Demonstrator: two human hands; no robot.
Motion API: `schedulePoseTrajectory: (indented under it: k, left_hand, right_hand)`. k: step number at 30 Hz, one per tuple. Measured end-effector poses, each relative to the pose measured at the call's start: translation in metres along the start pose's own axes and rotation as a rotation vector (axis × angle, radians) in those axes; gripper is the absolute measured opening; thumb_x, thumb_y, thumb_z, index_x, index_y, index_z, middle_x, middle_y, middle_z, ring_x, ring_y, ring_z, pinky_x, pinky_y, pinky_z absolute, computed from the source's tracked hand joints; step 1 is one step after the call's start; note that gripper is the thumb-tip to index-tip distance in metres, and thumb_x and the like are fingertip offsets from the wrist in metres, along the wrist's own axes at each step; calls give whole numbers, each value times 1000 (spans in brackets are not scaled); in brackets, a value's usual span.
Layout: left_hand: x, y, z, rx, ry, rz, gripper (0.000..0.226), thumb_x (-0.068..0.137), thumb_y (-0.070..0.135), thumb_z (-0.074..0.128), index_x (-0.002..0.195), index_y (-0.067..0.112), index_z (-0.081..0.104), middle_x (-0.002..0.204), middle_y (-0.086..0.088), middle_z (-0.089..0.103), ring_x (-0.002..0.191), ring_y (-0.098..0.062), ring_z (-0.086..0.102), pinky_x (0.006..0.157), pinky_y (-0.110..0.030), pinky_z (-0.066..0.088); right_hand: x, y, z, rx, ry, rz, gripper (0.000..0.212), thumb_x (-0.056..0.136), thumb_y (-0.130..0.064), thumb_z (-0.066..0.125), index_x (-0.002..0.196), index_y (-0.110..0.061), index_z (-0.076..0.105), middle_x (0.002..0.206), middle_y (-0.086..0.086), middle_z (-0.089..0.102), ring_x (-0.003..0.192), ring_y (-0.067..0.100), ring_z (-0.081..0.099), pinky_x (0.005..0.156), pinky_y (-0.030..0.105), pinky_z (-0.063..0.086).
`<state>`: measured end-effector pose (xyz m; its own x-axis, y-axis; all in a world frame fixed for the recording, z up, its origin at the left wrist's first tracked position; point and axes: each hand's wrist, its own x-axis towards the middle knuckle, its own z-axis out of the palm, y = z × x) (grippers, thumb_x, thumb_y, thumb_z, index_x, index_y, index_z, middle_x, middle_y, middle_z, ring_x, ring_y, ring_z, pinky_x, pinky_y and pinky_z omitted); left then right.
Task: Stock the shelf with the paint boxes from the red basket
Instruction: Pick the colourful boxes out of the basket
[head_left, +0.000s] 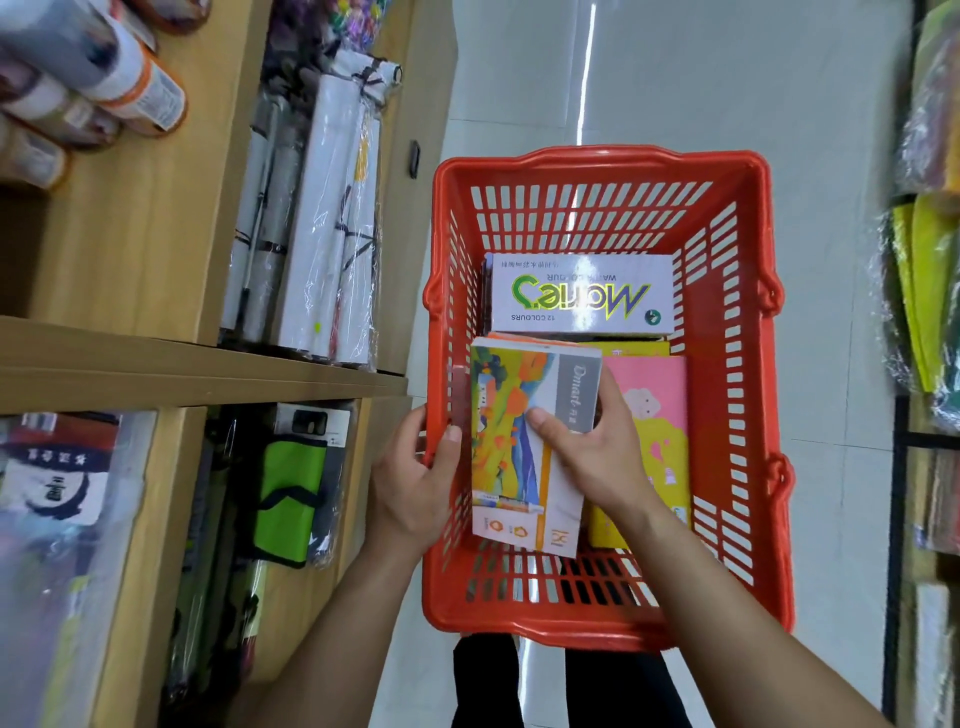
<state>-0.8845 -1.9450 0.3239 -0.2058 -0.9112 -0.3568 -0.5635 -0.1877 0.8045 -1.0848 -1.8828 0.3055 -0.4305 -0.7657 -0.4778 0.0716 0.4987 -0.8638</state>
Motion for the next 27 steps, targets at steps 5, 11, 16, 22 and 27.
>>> schedulePoseTrajectory:
  k: [5, 11, 16, 22, 27]
  left_hand:
    - [-4, 12, -1, 172, 39, 8, 52, 93, 43, 63, 139, 22, 52, 112, 15, 63, 92, 6, 64, 74, -2, 43]
    - [-22, 37, -3, 329, 18, -31, 62, 95, 43, 63, 148, 16, 45, 137, -8, 54, 117, -12, 49, 95, -30, 37]
    - [-45, 81, -4, 231, 10, 21, 77, 83, 72, 53, 145, 26, 45, 141, -2, 53, 127, -12, 50, 104, -41, 45]
    - [-62, 151, 5, -271, -291, -50, 51, 81, 53, 74, 126, 65, 54, 124, 18, 73, 112, -7, 71, 87, -24, 59]
    - [-83, 199, -30, -442, -94, -29, 61, 71, 74, 76, 126, 50, 63, 119, 17, 76, 108, -7, 74, 82, -17, 57]
  right_hand:
    - [-7, -29, -29, 39, 85, -10, 78, 72, -54, 82, 140, -27, 56, 121, -11, 76, 108, 7, 75, 90, 29, 61]
    - [-27, -58, -63, 89, 114, 22, 70, 72, -50, 83, 135, -27, 61, 119, -6, 79, 105, 15, 78, 88, 38, 65]
    - [-44, -86, -79, 111, 48, 18, 70, 72, -49, 84, 134, -27, 61, 118, -4, 80, 102, 19, 80, 83, 38, 66]
    - [-61, -149, -82, 175, -82, -13, 48, 73, -47, 85, 118, -40, 70, 117, 3, 81, 100, 23, 81, 82, 39, 67]
    - [-83, -211, -80, 234, -180, -89, 58, 84, -44, 74, 139, -33, 62, 129, 2, 77, 112, 26, 77, 91, 45, 64]
